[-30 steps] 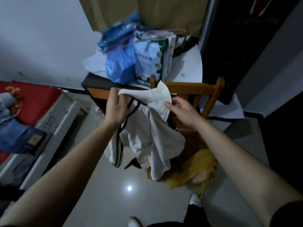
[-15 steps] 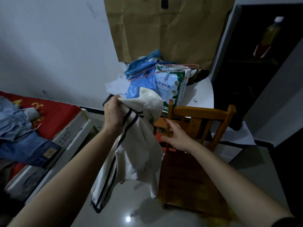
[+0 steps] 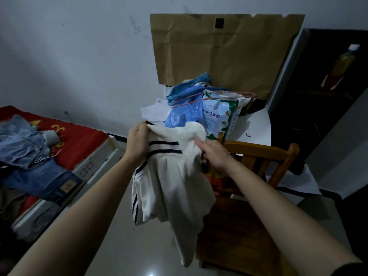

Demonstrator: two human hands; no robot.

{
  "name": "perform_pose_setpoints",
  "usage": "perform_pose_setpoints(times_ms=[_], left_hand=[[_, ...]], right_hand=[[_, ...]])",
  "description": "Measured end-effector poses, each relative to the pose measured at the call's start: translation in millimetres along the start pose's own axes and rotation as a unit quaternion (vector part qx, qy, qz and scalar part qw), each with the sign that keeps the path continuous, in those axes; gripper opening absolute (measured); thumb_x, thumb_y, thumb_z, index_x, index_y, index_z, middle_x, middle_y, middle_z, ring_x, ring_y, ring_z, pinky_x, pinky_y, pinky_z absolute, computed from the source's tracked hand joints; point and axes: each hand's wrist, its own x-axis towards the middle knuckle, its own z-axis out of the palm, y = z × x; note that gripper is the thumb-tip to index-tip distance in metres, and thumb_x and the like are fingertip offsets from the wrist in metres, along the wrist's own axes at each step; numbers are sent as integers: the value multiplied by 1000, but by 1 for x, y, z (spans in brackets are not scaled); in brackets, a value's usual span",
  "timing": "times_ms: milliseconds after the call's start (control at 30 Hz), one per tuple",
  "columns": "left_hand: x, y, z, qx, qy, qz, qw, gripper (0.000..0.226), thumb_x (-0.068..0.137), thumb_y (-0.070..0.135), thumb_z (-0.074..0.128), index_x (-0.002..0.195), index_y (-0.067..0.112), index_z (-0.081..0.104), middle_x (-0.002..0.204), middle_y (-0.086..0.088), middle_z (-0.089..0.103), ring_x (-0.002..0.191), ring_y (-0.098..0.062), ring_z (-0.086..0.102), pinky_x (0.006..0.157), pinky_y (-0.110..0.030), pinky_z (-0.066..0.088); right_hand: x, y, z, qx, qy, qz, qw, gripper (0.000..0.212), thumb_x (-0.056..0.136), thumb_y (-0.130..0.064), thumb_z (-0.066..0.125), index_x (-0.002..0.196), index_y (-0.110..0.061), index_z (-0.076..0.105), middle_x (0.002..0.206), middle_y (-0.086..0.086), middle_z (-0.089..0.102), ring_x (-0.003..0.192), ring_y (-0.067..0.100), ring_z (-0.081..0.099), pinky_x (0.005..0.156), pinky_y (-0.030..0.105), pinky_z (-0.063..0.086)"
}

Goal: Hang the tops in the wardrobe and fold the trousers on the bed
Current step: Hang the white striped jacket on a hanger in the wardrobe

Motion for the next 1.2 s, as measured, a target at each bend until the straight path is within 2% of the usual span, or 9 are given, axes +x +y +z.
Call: perform_pose_setpoints(times_ms=[133, 333, 467, 533, 633, 767, 867, 967, 1200], left_hand=[[-4, -39, -8, 284, -90, -15, 955, 25, 90, 8, 54, 113, 9, 64, 113, -12, 59, 109, -29, 52, 98, -39, 44], [-50, -54, -14, 240, -199, -36, 949, 19, 90, 7, 48, 77, 12, 60, 80, -4, 64, 80, -26, 61, 80, -50, 53], [-74, -61, -18, 227, -358, -17, 905, 16, 93, 31, 58, 98, 18, 66, 97, 2, 66, 90, -15, 63, 88, -45, 52], [-83, -64, -15, 248, -374, -20, 893, 56, 83, 70, 58, 116, 24, 63, 109, 7, 62, 98, -10, 60, 89, -38, 53], [-98, -67, -5, 324, -307, -47, 894, 89, 61, 96, 49, 122, 31, 55, 109, 8, 60, 97, -14, 61, 78, -30, 52], [-94, -73, -9, 344, -209, -61, 913, 20, 96, 31, 52, 106, 16, 60, 96, -5, 66, 88, -23, 64, 75, -41, 56], [-84, -72, -40, 229, -96, -141, 958, 22, 100, 15, 45, 111, 13, 65, 100, -8, 66, 92, -25, 63, 84, -42, 54], [-74, -57, -68, 115, 10, -159, 980, 20, 101, 14, 47, 104, 12, 66, 91, -7, 66, 81, -21, 61, 68, -32, 50], [-84, -21, -100, -132, 187, -227, 947, 26, 96, 4, 42, 102, -2, 66, 90, -25, 64, 78, -31, 58, 71, -39, 45]], right_hand=[[-1, -29, 5, 135, 28, -5, 990, 47, 101, -33, 54, 59, -15, 68, 54, 5, 64, 47, 13, 58, 40, 18, 37], [-7, -35, 33, 252, 15, 48, 967, 32, 104, -35, 48, 96, -10, 66, 82, 6, 76, 75, 13, 73, 60, 23, 55], [-11, -47, 47, 201, 37, 16, 979, 41, 102, -40, 51, 67, -19, 55, 59, -3, 53, 59, 12, 50, 53, 22, 42], [-14, -52, 56, 183, 25, -2, 983, 42, 102, -42, 50, 65, -23, 48, 60, -3, 44, 59, 11, 41, 58, 26, 36], [-19, -63, 66, 159, 4, -17, 987, 45, 102, -46, 48, 63, -24, 50, 63, -1, 45, 59, 11, 42, 63, 29, 36], [-15, -77, 58, 123, 30, -39, 991, 47, 103, -46, 47, 62, -23, 54, 63, -2, 52, 60, 10, 48, 67, 30, 40], [-3, -76, 36, 96, 74, -12, 993, 45, 101, -47, 51, 64, -23, 56, 62, -3, 54, 61, 13, 50, 69, 33, 43], [14, -64, 26, 44, 82, 20, 995, 44, 99, -49, 52, 68, -19, 56, 64, -1, 55, 66, 16, 53, 70, 35, 46], [50, -49, 74, 5, -4, 20, 1000, 44, 100, -45, 52, 72, -12, 62, 67, 2, 62, 58, 14, 59, 50, 25, 49]])
